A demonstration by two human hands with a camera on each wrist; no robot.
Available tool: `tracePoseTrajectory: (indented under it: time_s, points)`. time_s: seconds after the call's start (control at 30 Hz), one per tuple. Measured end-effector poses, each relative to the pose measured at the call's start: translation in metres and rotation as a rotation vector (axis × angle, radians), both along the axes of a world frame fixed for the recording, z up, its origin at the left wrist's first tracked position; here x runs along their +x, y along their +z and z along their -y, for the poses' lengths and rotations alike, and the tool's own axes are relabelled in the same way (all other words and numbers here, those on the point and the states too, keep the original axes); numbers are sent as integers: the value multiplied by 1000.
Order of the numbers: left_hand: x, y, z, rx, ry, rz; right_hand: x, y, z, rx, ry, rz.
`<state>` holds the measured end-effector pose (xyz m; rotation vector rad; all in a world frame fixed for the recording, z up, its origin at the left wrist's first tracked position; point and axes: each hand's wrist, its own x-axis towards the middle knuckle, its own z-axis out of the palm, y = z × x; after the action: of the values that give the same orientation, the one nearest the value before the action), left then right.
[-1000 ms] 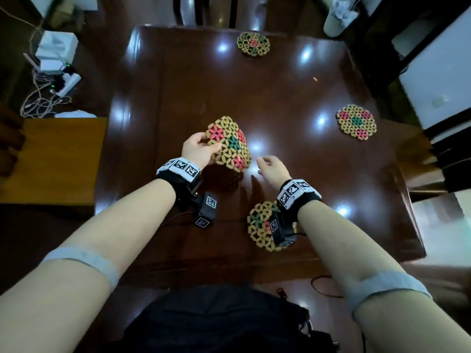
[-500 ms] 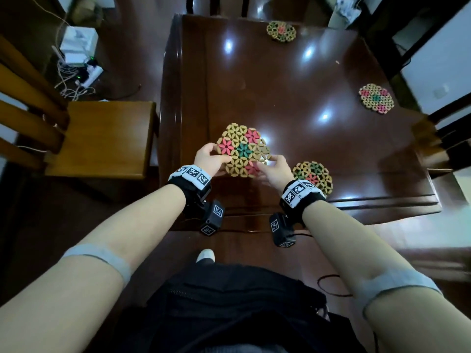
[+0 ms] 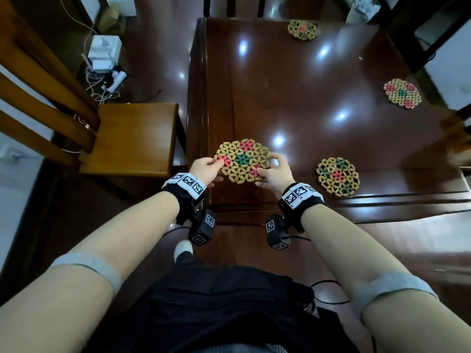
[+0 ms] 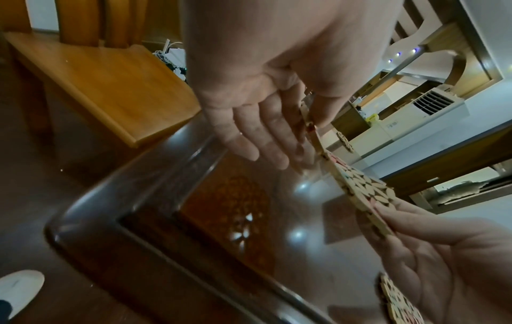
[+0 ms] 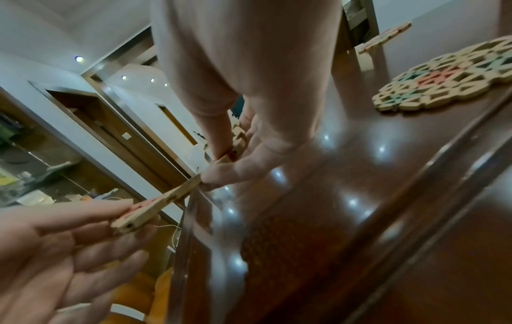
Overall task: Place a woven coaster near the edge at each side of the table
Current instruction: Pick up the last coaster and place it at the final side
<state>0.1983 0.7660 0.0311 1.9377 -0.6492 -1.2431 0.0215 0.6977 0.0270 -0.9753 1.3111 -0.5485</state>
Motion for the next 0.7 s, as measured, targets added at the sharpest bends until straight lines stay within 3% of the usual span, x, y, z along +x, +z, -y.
tracePoseTrajectory:
  time_s: [0.1, 0.17, 0.5, 0.7]
  points:
    - [43, -2, 15, -91, 65, 127, 35, 10, 8, -50, 26, -14]
    - [71, -5, 27, -110, 70, 113, 60, 12, 13, -66, 29, -30]
    - [226, -6, 102, -116, -144, 172, 199, 11, 45, -21, -233, 49]
    - [248, -10, 153, -99, -255, 178, 215, 13, 63, 12, -257, 105]
